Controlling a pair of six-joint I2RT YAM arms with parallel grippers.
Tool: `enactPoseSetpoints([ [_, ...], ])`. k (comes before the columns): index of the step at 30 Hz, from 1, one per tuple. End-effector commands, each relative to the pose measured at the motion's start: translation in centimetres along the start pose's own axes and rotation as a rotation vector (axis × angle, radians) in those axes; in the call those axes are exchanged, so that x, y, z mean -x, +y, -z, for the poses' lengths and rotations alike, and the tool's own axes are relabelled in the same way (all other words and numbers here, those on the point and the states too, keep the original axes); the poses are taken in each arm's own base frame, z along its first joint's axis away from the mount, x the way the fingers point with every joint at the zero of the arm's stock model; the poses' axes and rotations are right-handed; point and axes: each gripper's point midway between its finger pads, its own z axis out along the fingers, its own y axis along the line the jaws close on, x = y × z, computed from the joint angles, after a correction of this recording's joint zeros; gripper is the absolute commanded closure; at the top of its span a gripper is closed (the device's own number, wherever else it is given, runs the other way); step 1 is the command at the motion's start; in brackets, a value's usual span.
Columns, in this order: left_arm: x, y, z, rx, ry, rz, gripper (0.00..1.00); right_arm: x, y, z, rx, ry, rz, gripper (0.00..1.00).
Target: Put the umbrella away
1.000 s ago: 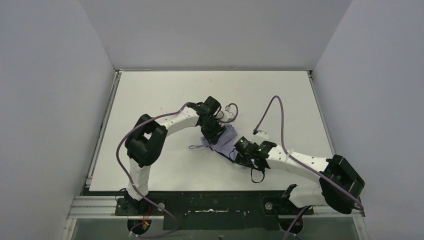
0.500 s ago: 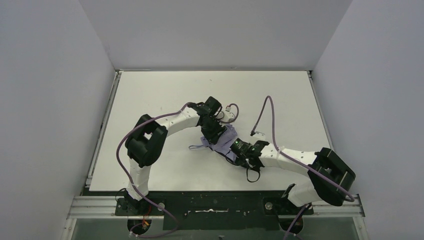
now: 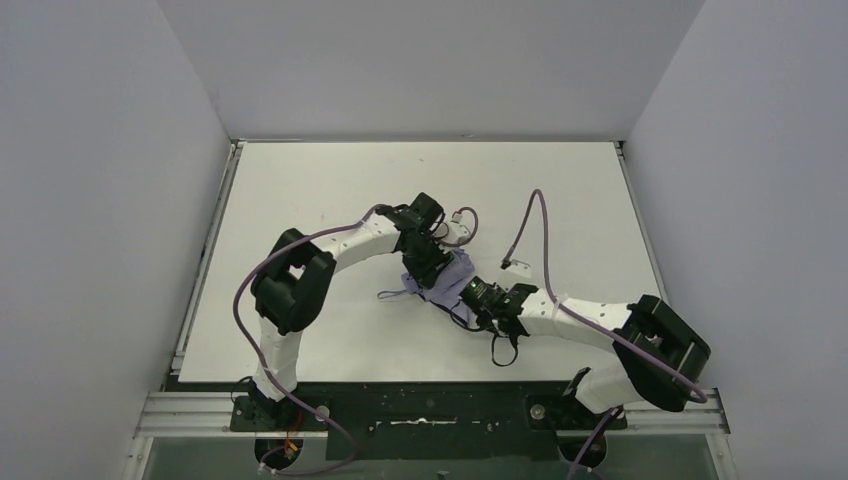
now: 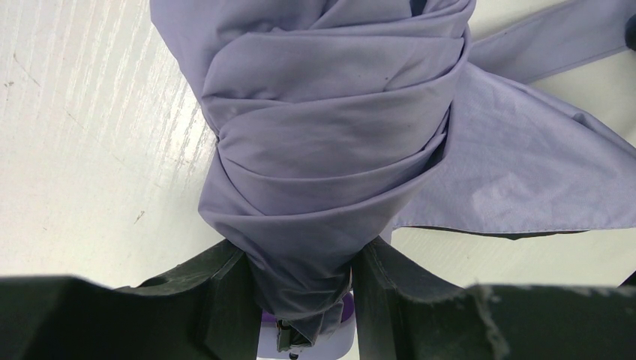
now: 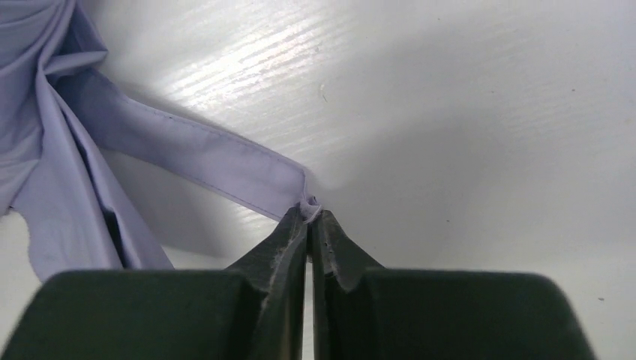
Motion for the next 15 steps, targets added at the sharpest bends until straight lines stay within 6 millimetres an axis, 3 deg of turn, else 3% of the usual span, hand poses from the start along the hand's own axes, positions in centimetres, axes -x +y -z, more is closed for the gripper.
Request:
enactPoseSetpoints([
  [1,-1.5,2.3,-0.9,0.104,0.074,0.032,1.00,-3.3,-1.5,-1.9,-0.022,0.089,0.024,1.00],
  [8,-0.4,5.1,0.2,0.203,0.029,0.174,1.00,-5.7,0.6,-0.8,0.146,0.187,0.036,1.00],
  [15,-0.1,7.4,1.5,0.278,-0.004,0.250,1.00,-6.7,1.2,1.3,0.220,0.209,0.032,1.00],
])
